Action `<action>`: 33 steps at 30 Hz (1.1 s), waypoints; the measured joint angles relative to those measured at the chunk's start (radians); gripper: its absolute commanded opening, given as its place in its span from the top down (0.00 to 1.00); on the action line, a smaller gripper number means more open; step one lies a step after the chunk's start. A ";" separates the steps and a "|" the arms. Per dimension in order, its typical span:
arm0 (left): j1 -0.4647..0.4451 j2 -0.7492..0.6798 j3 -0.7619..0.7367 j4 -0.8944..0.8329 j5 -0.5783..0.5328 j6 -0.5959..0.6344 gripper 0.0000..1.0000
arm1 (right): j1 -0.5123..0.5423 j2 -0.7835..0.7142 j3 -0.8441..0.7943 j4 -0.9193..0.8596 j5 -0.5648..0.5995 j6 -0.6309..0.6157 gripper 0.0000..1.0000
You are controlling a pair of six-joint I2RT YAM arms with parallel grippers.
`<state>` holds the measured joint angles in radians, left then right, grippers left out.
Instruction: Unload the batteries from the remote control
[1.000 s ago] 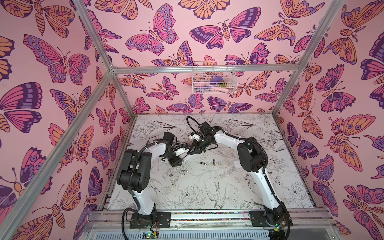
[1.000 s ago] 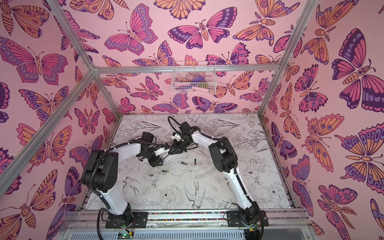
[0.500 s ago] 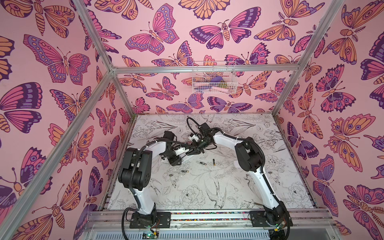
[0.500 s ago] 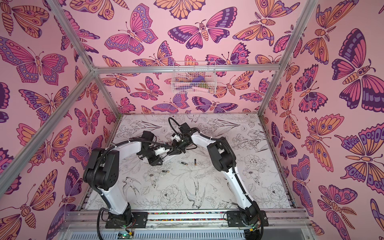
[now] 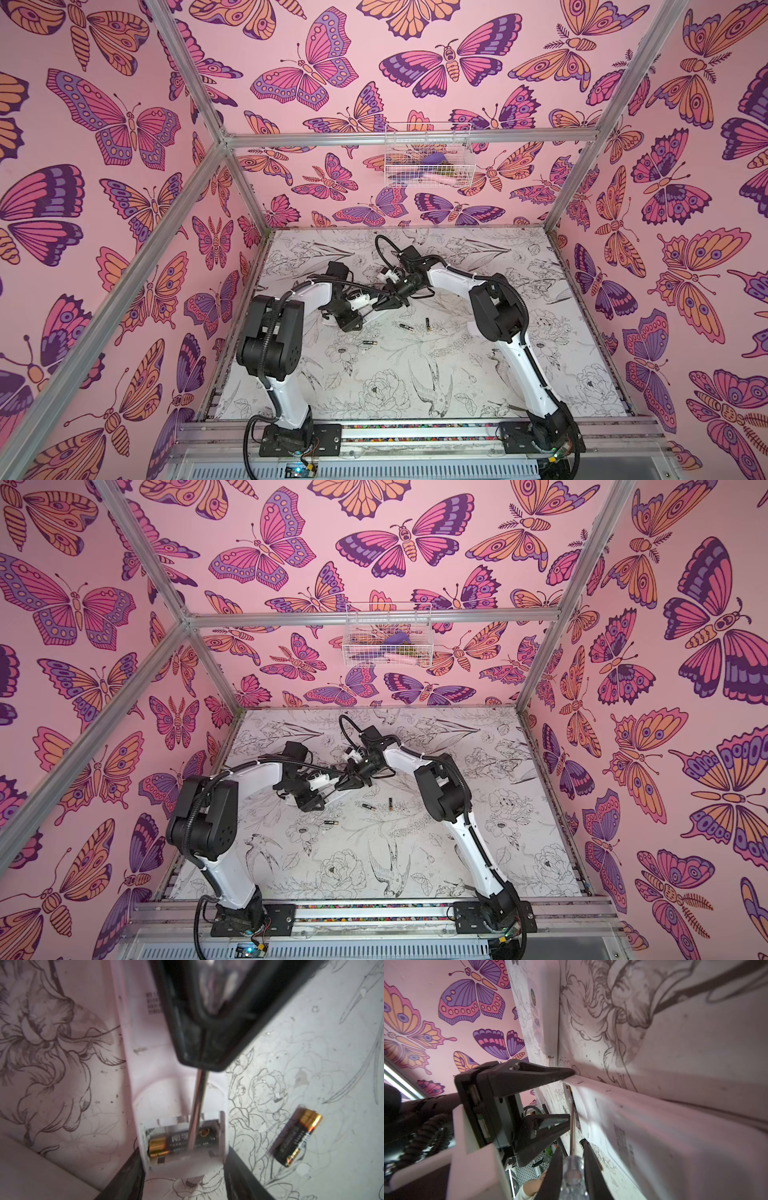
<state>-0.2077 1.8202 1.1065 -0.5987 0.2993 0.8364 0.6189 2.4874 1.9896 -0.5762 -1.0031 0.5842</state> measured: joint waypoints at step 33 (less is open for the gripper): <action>0.023 0.001 0.000 -0.011 0.009 0.019 0.43 | 0.019 -0.058 -0.146 0.229 0.029 0.314 1.00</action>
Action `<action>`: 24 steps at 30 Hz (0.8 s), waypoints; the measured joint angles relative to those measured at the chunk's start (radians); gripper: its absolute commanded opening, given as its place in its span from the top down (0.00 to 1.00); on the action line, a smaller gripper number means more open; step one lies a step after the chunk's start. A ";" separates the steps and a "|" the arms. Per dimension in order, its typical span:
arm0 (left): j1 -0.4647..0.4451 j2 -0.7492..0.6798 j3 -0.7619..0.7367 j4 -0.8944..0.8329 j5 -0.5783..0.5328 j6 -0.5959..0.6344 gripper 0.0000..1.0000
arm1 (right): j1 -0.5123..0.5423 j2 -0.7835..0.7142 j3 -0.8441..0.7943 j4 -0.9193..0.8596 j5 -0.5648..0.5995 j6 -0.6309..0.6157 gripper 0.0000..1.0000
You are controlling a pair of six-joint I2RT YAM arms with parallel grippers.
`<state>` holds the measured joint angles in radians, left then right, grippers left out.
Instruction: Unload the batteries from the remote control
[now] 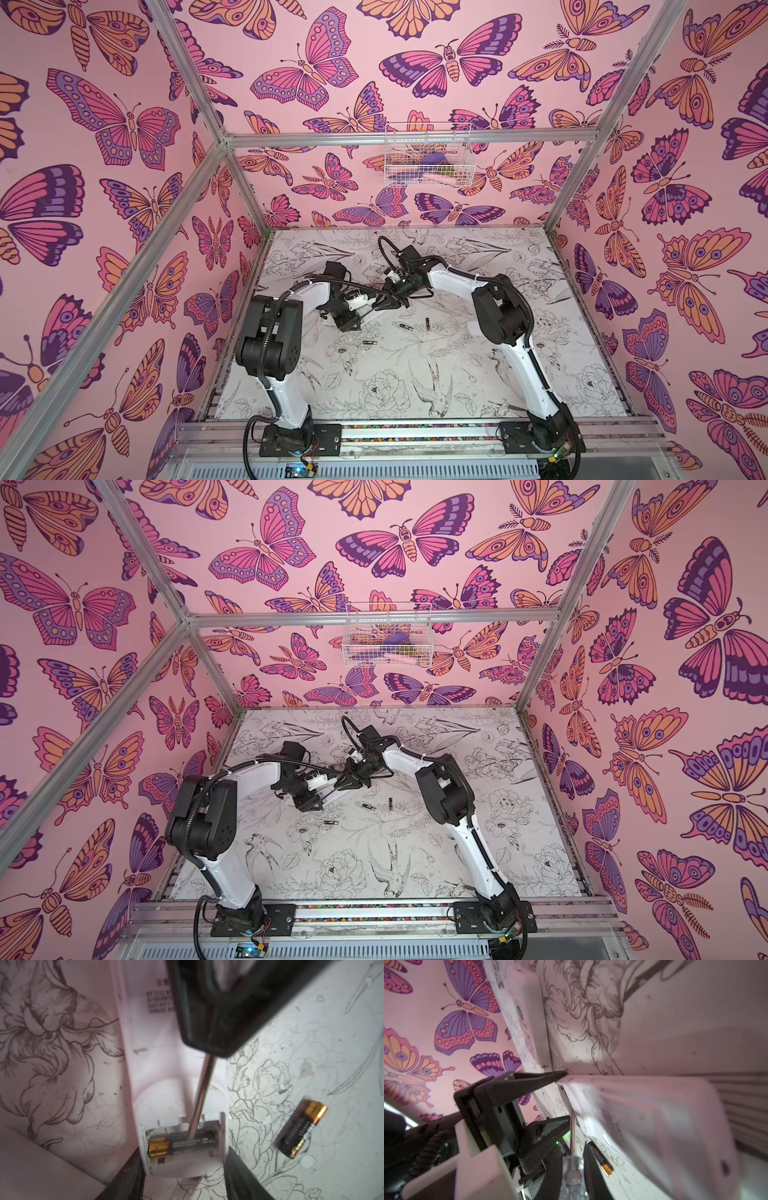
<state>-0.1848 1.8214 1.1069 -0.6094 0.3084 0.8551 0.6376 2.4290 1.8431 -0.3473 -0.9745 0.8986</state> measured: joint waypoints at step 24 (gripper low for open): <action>0.097 -0.054 -0.065 0.051 0.135 0.167 0.33 | 0.033 -0.012 0.183 -0.324 0.210 -0.224 1.00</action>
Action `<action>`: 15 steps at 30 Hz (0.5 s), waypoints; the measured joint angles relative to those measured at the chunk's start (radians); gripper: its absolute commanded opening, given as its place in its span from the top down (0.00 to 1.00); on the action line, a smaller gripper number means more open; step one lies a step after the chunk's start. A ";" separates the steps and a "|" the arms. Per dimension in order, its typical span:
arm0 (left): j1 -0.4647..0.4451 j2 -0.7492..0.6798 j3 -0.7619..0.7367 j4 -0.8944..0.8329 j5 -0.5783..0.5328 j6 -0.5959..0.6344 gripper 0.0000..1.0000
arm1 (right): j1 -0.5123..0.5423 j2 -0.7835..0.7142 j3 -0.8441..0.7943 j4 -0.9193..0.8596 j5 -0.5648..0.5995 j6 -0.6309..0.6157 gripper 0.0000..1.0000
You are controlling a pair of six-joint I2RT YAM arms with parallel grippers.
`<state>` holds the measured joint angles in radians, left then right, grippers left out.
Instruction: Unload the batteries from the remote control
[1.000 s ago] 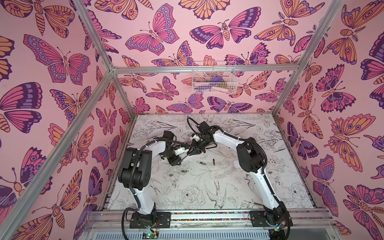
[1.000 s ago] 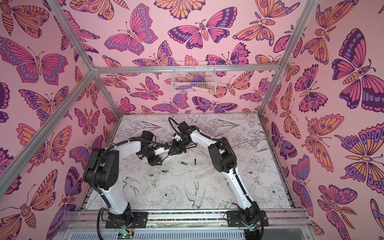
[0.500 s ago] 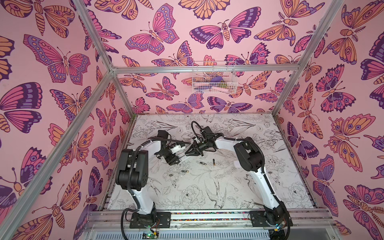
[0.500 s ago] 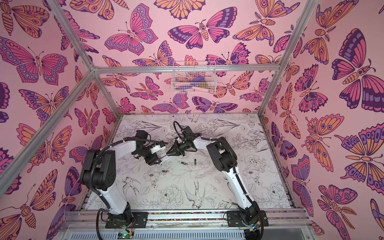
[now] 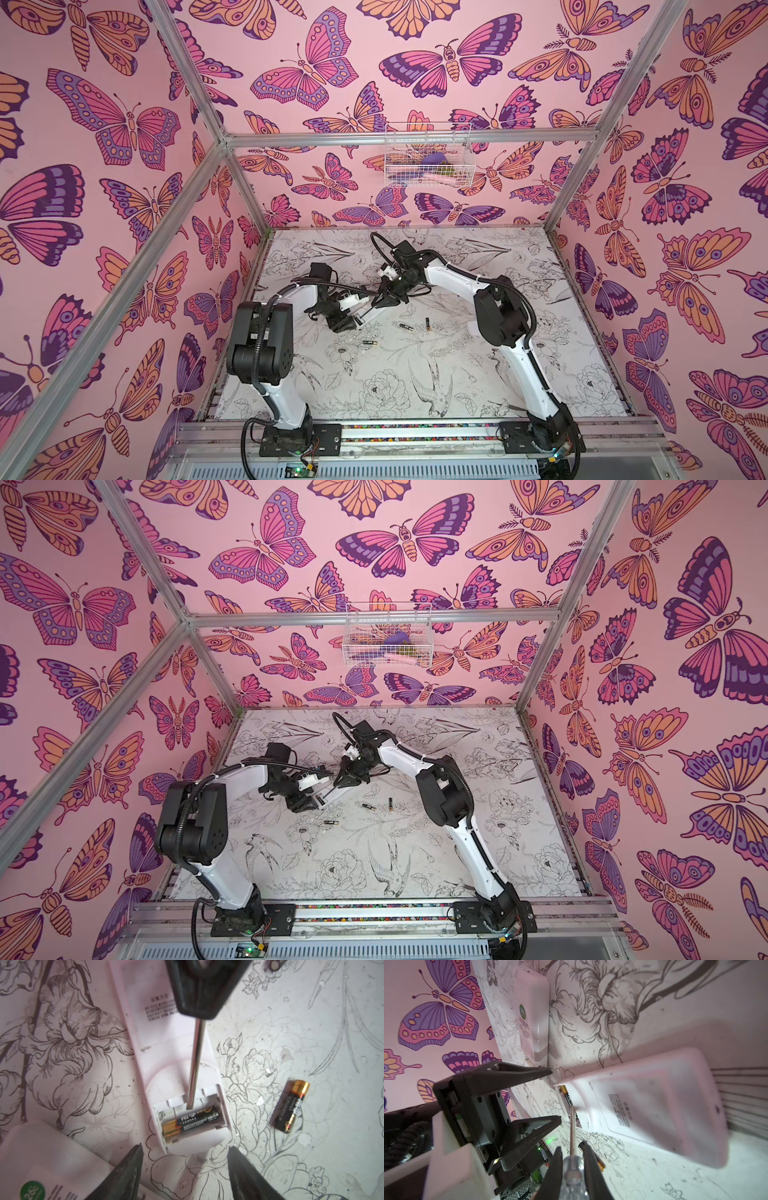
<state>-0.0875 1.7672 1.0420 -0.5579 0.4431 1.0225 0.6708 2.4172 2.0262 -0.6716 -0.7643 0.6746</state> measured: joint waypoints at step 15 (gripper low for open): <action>0.000 0.003 -0.037 0.068 -0.048 0.031 0.37 | 0.032 0.011 0.058 -0.125 0.037 -0.289 1.00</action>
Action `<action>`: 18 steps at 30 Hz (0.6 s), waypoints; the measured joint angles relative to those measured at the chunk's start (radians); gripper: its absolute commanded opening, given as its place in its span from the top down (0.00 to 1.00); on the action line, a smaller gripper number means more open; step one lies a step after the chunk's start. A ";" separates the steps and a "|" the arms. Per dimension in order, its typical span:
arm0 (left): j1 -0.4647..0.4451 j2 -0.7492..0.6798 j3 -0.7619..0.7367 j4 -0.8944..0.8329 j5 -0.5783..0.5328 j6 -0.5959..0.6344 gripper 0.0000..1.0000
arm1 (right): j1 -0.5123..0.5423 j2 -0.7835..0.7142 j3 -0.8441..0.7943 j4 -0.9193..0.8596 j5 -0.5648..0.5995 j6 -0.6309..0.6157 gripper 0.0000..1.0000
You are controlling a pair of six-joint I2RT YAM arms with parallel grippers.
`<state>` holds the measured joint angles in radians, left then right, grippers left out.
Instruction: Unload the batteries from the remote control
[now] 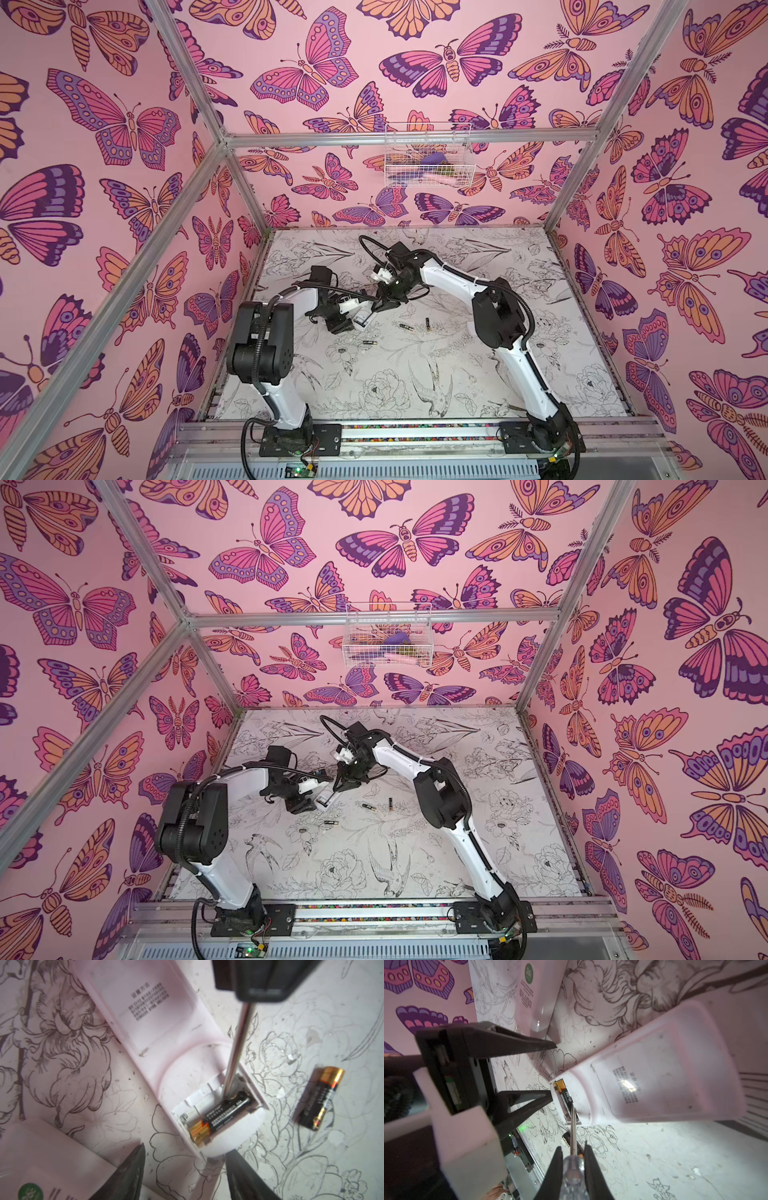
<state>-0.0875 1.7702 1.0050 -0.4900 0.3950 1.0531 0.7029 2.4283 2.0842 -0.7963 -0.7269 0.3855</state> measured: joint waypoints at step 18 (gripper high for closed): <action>-0.026 0.010 0.000 0.069 -0.028 -0.040 0.37 | -0.014 0.076 -0.018 0.039 -0.245 -0.119 1.00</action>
<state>-0.1131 1.7805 1.0050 -0.4213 0.3668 1.0130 0.6888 2.5038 2.0659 -0.7570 -0.9714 0.2668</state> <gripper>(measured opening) 0.630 0.171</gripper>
